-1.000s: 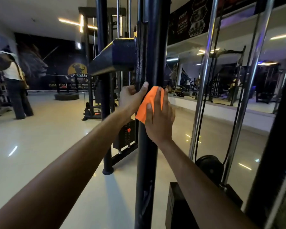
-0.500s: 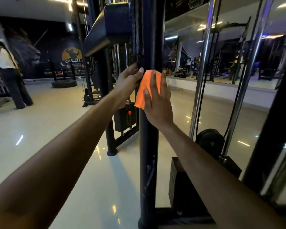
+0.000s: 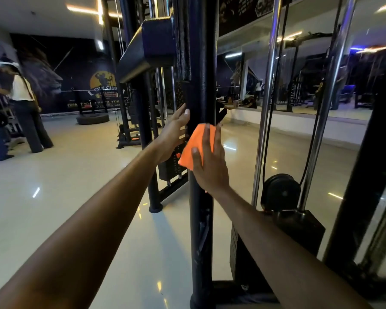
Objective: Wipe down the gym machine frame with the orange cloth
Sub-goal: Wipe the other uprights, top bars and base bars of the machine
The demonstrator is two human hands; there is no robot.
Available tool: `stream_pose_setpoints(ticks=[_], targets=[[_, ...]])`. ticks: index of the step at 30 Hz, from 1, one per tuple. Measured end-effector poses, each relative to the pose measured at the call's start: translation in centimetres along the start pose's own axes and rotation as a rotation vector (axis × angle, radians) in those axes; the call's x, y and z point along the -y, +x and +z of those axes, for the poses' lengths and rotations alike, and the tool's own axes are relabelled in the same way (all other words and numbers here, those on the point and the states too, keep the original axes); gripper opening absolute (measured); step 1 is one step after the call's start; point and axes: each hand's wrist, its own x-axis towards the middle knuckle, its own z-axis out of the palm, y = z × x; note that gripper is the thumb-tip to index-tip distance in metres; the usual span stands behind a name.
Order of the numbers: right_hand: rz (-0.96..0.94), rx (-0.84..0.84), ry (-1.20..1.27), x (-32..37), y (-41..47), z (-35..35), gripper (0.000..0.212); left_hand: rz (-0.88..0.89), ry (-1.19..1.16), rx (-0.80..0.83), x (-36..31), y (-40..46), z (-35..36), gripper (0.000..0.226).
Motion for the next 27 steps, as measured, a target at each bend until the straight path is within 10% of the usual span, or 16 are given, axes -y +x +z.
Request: stream_pose_setpoints(ticks=[27], targets=[[0.008, 0.061, -0.015, -6.3, -10.7, 5.0, 0.067, 0.061, 0.008, -0.111, 7.7, -0.5, 2.0, 0.062]])
